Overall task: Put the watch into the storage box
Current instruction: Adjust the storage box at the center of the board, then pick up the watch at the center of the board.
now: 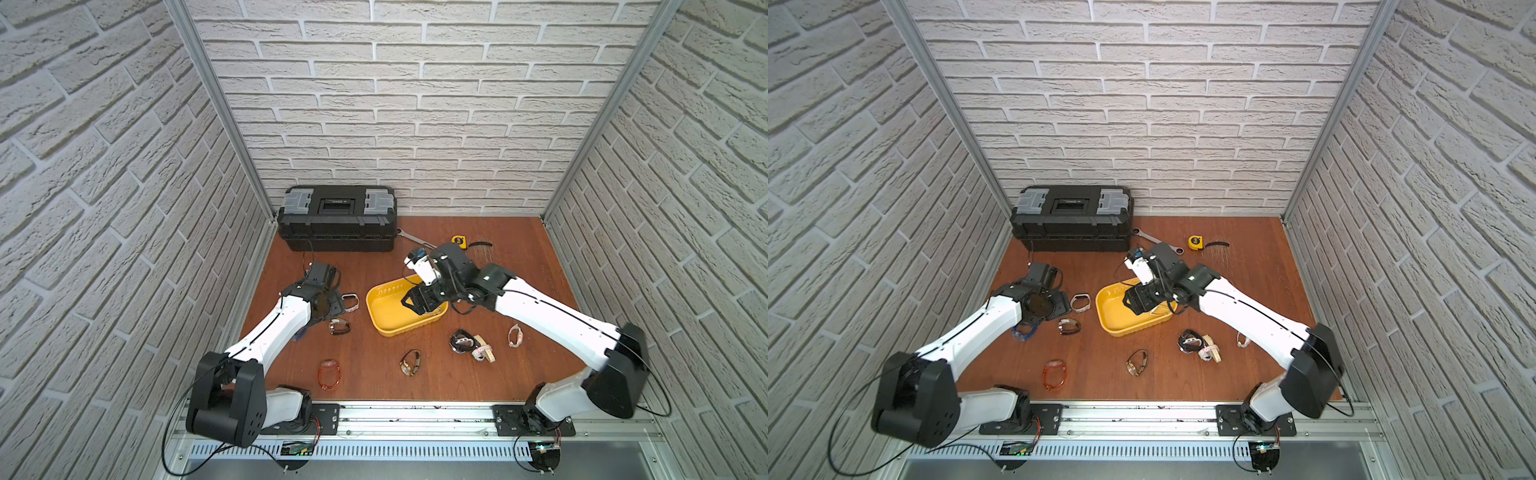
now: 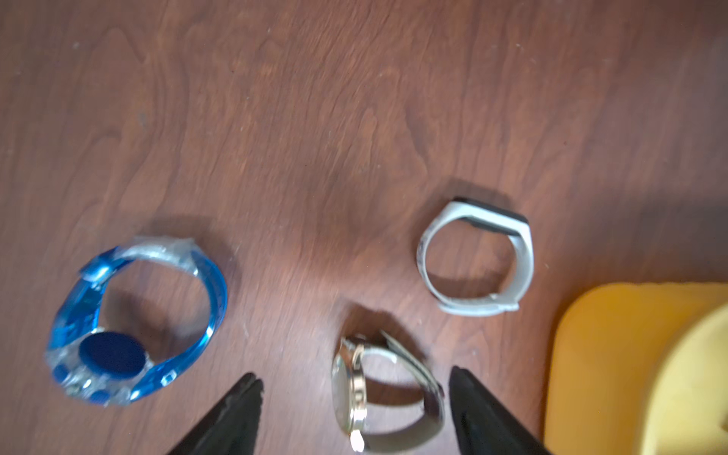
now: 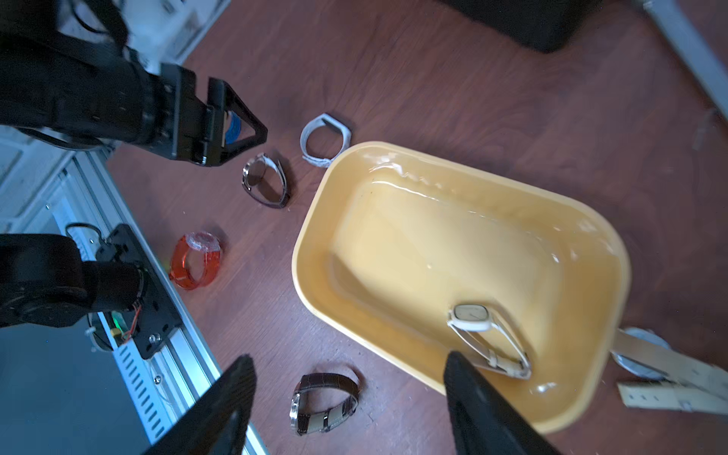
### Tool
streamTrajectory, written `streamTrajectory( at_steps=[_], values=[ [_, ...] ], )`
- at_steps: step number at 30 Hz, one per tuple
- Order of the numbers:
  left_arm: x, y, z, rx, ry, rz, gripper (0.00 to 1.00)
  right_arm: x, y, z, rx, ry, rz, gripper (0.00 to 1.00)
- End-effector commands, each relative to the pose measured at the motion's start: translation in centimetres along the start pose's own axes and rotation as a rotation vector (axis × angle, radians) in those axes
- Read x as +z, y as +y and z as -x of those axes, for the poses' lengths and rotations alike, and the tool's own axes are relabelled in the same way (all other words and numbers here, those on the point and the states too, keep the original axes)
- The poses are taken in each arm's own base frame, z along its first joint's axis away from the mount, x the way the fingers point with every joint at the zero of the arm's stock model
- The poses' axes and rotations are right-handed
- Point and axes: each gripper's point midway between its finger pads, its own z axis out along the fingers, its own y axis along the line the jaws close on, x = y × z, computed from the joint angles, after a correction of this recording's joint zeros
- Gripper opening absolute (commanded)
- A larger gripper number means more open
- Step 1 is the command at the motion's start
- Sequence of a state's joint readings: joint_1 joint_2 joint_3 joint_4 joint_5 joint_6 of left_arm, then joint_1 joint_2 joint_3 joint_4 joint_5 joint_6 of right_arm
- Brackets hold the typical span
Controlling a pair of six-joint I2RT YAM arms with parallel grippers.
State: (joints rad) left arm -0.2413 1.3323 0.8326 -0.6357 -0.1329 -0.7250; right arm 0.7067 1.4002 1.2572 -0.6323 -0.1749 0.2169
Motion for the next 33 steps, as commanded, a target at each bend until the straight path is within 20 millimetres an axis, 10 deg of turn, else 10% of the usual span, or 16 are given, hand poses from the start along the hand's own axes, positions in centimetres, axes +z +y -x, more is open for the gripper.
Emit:
streamTrajectory(
  at_steps=[1,4,11,23,27,33],
  values=[
    [0.7,-1.4,2.4,0.044,-0.030,-0.019,0.70,-2.1,-1.7,-2.0,0.014,-0.027,-0.073,0.86],
    [1.6,-1.9,2.9,0.065,-0.012,-0.015,0.66,-4.8,-2.6,-3.3,0.028,-0.097,-0.123,1.00],
    [4.2,-2.6,2.6,0.097,0.059,-0.023,0.53,-9.2,-3.2,-6.3,0.059,-0.209,-0.150,1.00],
    [7.3,-3.5,2.0,0.151,0.120,-0.021,0.25,-9.1,-3.6,-7.7,0.096,-0.199,-0.150,1.00],
    [7.1,-3.6,2.0,0.185,0.127,-0.016,0.02,-8.6,-3.6,-7.3,0.099,-0.191,-0.151,1.00],
    [1.4,-4.8,3.7,0.240,0.043,-0.023,0.00,-7.7,-4.8,-7.2,0.161,-0.165,-0.193,1.00]
  ],
)
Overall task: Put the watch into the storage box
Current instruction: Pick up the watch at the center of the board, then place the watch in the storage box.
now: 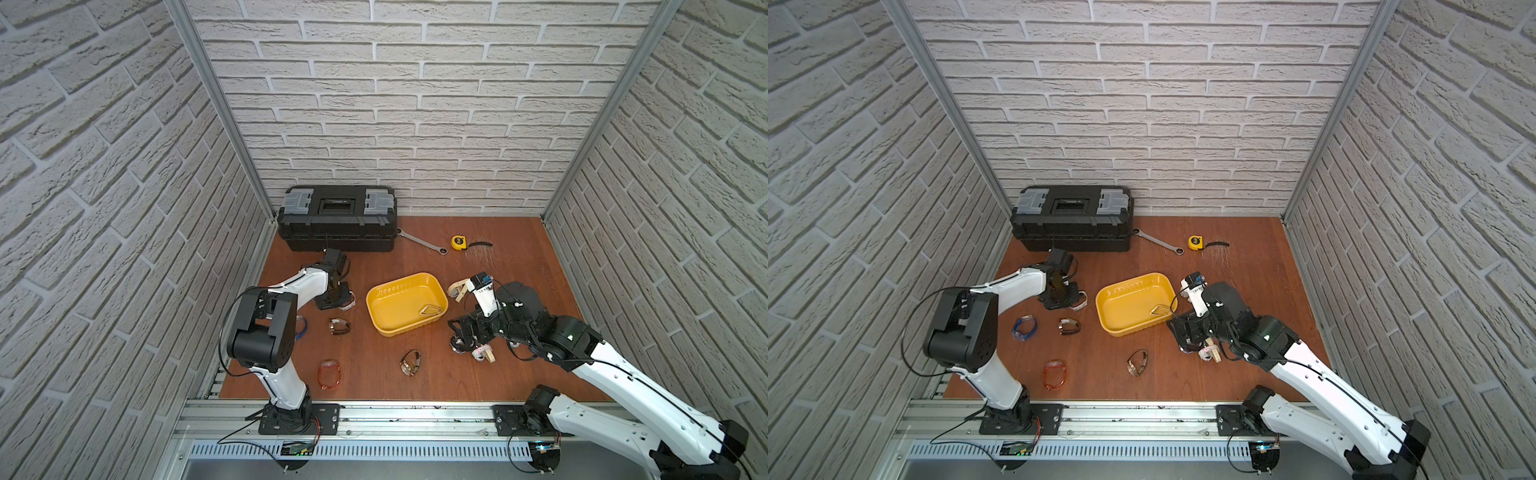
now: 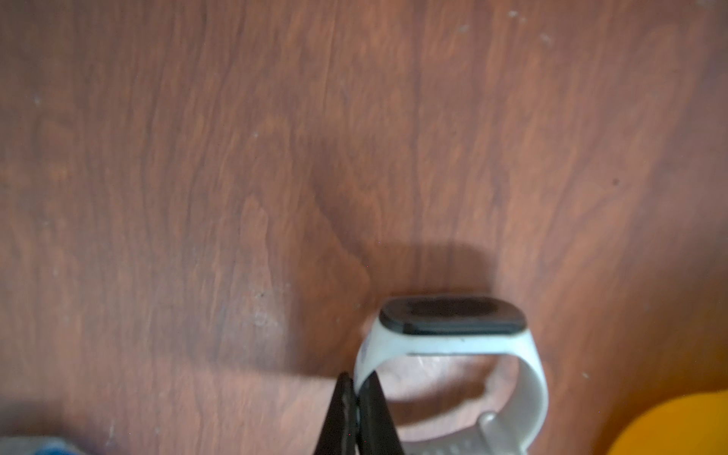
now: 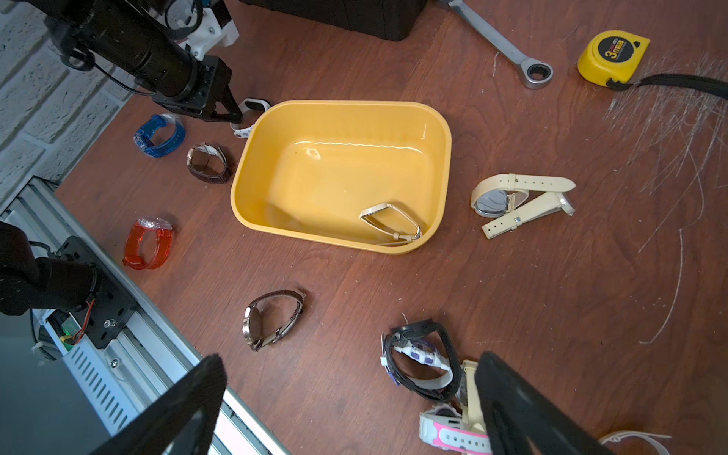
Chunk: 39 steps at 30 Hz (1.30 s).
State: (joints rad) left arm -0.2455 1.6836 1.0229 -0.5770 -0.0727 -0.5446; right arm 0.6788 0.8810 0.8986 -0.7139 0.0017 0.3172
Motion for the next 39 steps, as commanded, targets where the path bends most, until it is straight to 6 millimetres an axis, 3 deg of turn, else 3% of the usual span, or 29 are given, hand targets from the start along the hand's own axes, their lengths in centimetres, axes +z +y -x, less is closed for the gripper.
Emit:
streamTrajectory(
  at_steps=[1,4,8,12,17,20,25,34,39],
  values=[
    [-6.0,-1.5,1.6,0.068,-0.105,-0.009,0.00,0.6,-1.2,1.2,0.087,-0.019,-0.035,1.00],
    [-10.7,-5.0,1.8,0.153,-0.175,-0.058,0.00,2.1,-4.0,0.6,0.231,0.044,-0.079,1.00],
    [-13.7,-10.1,0.4,0.271,-0.197,-0.113,0.00,4.2,-7.6,0.4,0.366,0.096,-0.126,1.00],
    [-12.2,-14.3,-1.2,0.334,-0.150,-0.141,0.00,5.5,-8.8,1.0,0.388,0.141,-0.117,1.00],
    [-8.1,-16.9,-2.5,0.353,-0.075,-0.122,0.00,5.6,-8.7,1.6,0.383,0.132,-0.100,1.00],
    [-6.0,-17.1,-2.4,0.350,-0.056,-0.091,0.00,5.2,-8.8,1.4,0.367,0.131,-0.113,1.00],
    [-3.3,-15.1,-1.6,0.330,-0.040,-0.007,0.00,5.2,-8.8,0.4,0.366,0.148,-0.112,1.00],
    [-1.2,-11.1,-0.4,0.343,-0.032,0.061,0.01,6.1,-9.6,-1.0,0.384,0.198,-0.158,1.00],
    [-0.3,-10.3,1.0,0.360,-0.041,0.079,0.02,6.6,-9.8,-0.8,0.397,0.195,-0.159,1.00]
  ],
)
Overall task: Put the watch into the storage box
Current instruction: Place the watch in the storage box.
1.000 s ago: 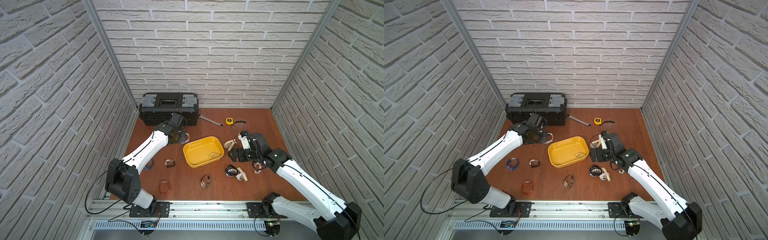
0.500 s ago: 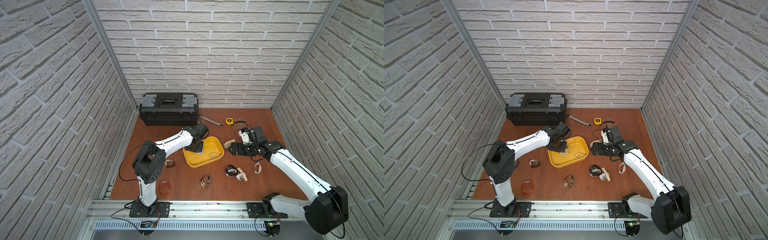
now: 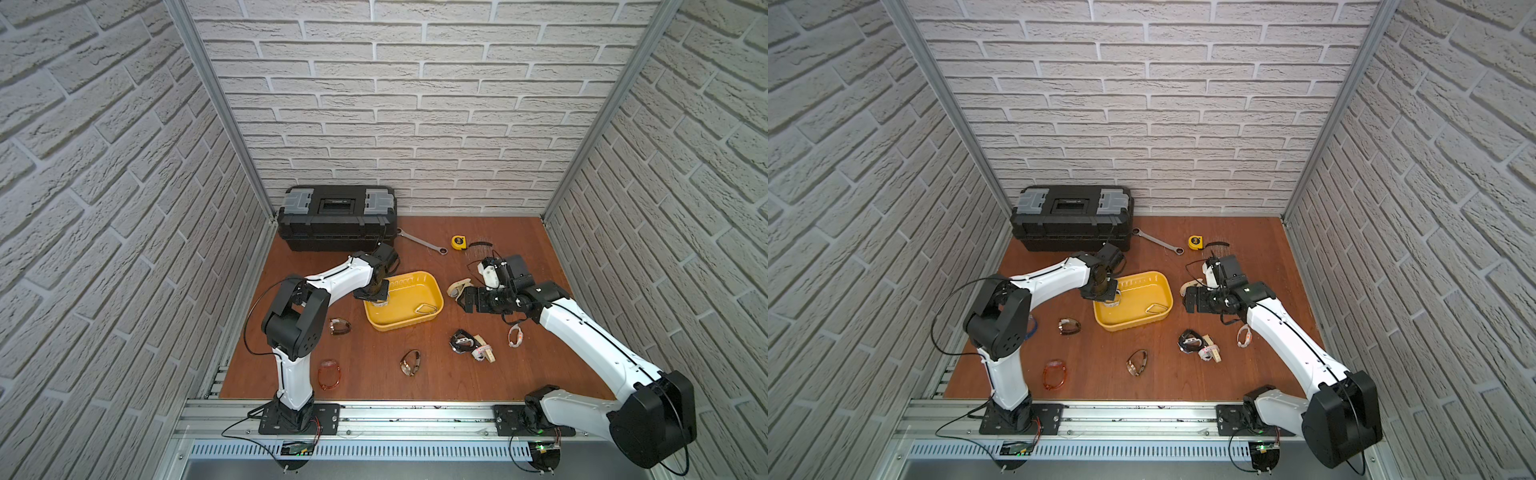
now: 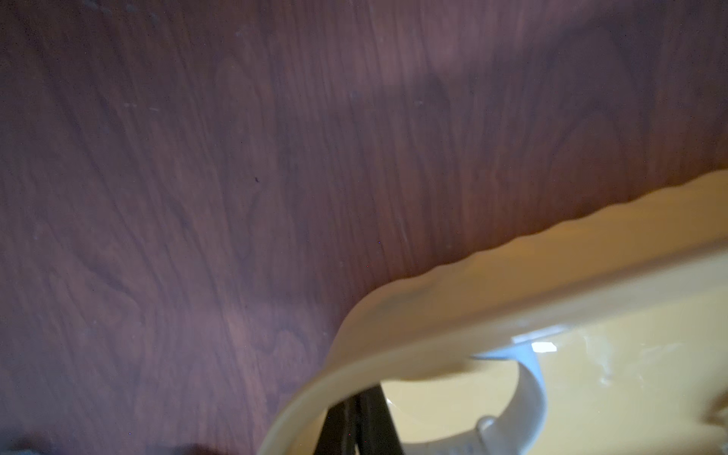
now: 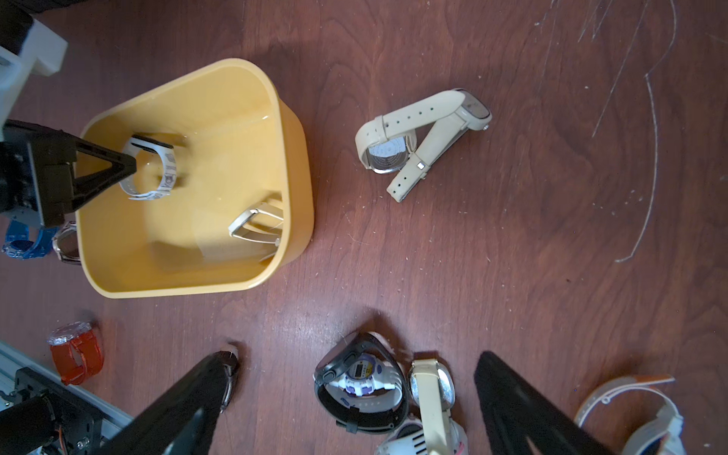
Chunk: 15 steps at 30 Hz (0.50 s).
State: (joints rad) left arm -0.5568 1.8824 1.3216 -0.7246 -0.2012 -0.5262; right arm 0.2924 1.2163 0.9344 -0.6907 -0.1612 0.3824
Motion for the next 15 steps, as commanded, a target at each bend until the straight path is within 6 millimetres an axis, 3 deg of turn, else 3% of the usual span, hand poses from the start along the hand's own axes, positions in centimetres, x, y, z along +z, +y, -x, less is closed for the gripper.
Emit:
streamTrajectory(
  at_steps=[1,7,11,15],
  values=[
    [0.7,0.6,1.2,0.037,-0.034,0.023,0.03,0.4,-0.2,0.5,0.007,-0.019,-0.007,1.00],
    [0.9,-1.5,2.1,0.046,-0.059,-0.046,0.13,2.4,0.1,0.8,0.027,0.013,0.007,0.97],
    [1.3,-2.1,1.7,0.016,-0.061,-0.075,0.35,4.0,1.0,1.5,0.067,0.021,0.061,0.90],
    [-0.4,-2.6,1.7,-0.005,-0.106,-0.100,0.59,5.3,1.4,2.8,0.125,-0.012,0.090,0.85]
  ],
)
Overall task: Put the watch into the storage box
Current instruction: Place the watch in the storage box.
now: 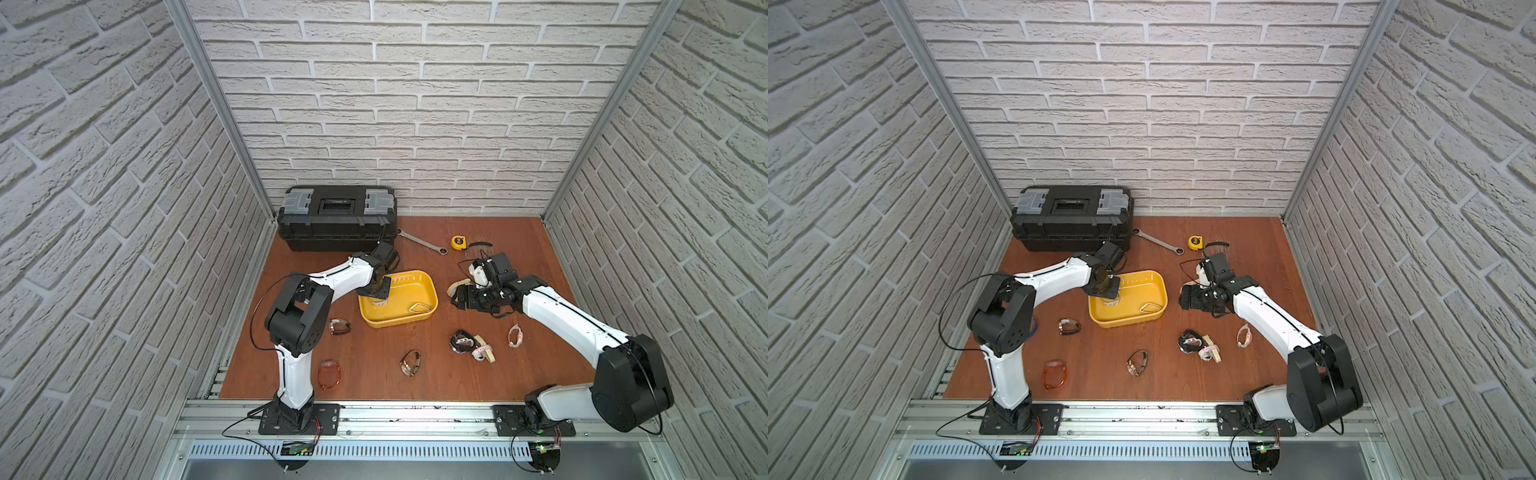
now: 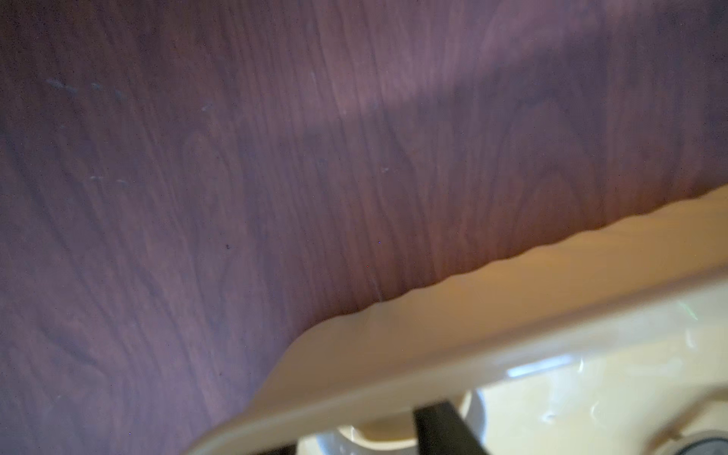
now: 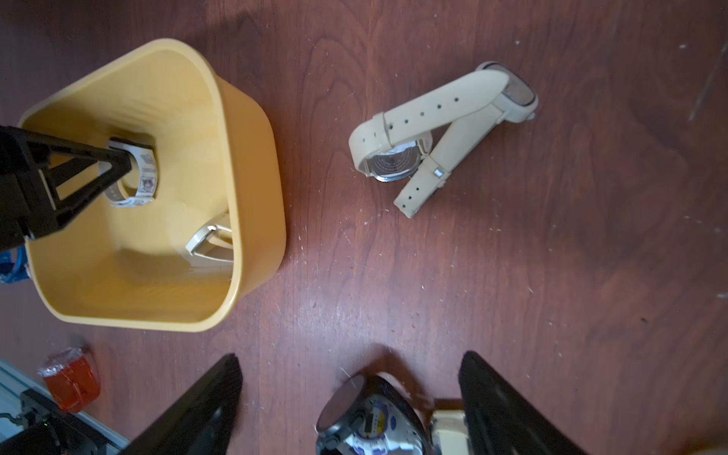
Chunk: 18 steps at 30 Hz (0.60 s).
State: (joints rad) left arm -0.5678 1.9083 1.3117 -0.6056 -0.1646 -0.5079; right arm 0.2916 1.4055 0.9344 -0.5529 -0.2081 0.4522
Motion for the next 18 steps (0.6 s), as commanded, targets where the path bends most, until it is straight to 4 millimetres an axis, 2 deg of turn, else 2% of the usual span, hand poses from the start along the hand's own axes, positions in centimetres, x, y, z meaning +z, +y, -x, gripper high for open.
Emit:
streamTrajectory(
  at_steps=[1,5,6,9,14,18],
  values=[
    [-2.0,-0.9,0.4,-0.020,-0.058,-0.038,0.63,0.6,1.7,2.4,0.057,-0.080,0.086,0.84],
    [-5.6,-1.7,1.0,-0.029,-0.135,-0.066,0.76,2.0,1.8,3.4,0.120,-0.106,0.101,0.76],
    [-6.6,-1.9,1.0,-0.030,-0.155,-0.078,0.87,2.3,1.6,3.7,0.139,-0.116,0.096,0.74],
    [-9.7,-2.6,1.1,-0.035,-0.220,-0.118,0.98,3.2,1.3,4.2,0.182,-0.142,0.094,0.70],
    [-14.4,-3.0,0.3,-0.053,-0.321,-0.183,0.98,4.4,0.8,4.7,0.239,-0.164,0.088,0.65],
    [-17.3,-3.1,-1.2,-0.059,-0.372,-0.229,0.98,5.1,0.3,5.4,0.263,-0.189,0.065,0.60]
  ],
)
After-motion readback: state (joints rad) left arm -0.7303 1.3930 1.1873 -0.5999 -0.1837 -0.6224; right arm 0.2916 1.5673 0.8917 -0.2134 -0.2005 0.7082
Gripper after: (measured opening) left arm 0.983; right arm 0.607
